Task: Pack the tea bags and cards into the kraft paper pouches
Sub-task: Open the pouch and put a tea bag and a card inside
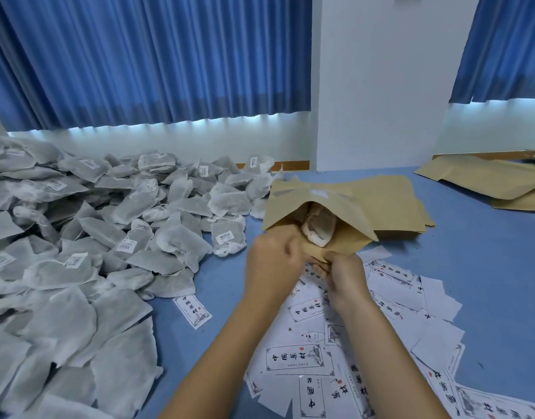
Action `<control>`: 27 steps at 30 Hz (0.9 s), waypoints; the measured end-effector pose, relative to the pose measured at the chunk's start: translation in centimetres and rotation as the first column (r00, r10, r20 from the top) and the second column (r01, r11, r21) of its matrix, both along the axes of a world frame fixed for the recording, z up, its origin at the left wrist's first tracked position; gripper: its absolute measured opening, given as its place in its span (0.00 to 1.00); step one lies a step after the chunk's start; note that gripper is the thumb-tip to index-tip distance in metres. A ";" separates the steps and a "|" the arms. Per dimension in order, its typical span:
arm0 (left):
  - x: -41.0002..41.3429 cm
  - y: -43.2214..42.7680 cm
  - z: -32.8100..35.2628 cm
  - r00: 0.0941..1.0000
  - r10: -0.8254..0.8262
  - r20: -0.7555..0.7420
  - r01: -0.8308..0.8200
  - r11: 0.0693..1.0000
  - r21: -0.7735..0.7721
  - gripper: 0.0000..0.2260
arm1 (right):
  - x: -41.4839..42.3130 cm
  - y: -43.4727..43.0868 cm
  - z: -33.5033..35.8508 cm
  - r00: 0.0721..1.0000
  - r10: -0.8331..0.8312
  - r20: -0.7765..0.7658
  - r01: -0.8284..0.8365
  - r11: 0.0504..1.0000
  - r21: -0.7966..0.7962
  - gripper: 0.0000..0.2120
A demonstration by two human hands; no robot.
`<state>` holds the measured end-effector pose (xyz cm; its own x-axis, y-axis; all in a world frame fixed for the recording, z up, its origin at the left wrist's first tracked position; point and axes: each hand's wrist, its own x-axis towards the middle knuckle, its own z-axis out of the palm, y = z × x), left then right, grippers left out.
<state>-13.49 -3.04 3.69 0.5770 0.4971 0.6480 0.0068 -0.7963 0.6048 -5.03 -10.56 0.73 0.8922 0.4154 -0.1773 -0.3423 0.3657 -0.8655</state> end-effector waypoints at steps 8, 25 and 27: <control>-4.1 6.5 -5.3 0.176 0.396 -0.901 -0.736 0.661 0.146 0.21 | 0.1 0.3 -0.4 0.999 0.044 -0.019 -0.044 0.999 -0.027 0.12; -1.5 6.1 -6.2 0.436 0.275 -0.857 -0.433 0.899 0.069 0.15 | 0.4 0.3 -0.6 0.997 0.063 -0.035 -0.066 0.995 -0.069 0.11; -1.6 6.7 -6.2 0.500 0.195 -0.843 -0.428 0.903 -0.045 0.12 | 0.4 0.2 -0.5 0.997 0.066 -0.043 -0.069 0.995 -0.068 0.11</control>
<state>-15.13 3.64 -2.51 0.5638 0.8098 -0.1623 0.7993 -0.4856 0.3539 -4.62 -10.32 0.19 0.8538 0.4601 -0.2436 -0.3998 0.2800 -0.8728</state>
